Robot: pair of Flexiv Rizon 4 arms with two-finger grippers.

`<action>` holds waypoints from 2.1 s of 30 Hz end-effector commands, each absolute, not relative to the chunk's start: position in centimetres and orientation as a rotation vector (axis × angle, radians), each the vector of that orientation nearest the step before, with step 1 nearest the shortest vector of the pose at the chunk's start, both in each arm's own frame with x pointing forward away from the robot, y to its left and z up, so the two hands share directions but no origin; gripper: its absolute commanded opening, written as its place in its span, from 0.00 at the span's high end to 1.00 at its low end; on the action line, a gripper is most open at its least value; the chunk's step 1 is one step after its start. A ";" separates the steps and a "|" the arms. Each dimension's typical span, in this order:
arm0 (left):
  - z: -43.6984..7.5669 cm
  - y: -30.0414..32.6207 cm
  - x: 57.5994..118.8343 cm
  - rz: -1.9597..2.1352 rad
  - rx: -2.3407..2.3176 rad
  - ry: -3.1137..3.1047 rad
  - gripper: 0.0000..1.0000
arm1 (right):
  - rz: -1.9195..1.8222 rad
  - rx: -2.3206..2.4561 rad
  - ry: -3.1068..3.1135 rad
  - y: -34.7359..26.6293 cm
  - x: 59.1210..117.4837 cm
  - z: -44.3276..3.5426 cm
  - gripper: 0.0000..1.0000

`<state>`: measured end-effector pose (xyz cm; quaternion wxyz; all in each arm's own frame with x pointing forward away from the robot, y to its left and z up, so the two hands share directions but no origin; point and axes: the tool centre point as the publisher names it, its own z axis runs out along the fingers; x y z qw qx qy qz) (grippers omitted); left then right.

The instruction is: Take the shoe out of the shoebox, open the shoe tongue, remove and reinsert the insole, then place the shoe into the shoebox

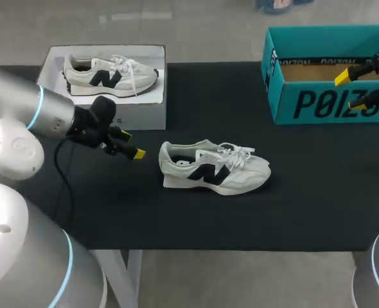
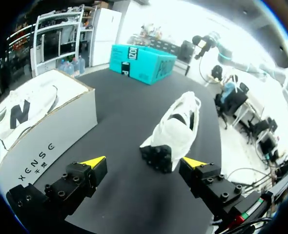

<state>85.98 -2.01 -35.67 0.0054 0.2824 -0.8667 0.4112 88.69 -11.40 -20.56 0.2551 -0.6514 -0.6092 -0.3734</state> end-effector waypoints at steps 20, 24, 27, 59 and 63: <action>-34.2 -2.6 86.4 1.581 0.429 -2.790 0.00 | -1.011 -1.771 -1.655 -11.4 88.7 -20.6 0.00; -34.2 -2.6 86.4 1.581 0.429 -2.790 0.00 | -1.011 -1.771 -1.655 -11.4 88.7 -20.6 0.00; -34.2 -2.6 86.4 1.581 0.429 -2.790 0.00 | -1.011 -1.771 -1.655 -11.4 88.7 -20.6 0.00; -36.4 -3.2 87.8 1.664 0.178 -2.650 0.00 | -1.011 -1.771 -1.655 -11.4 88.7 -20.6 0.00; -38.1 -3.9 88.2 1.639 0.121 -2.661 0.00 | -1.011 -1.771 -1.655 -11.4 88.7 -20.6 0.00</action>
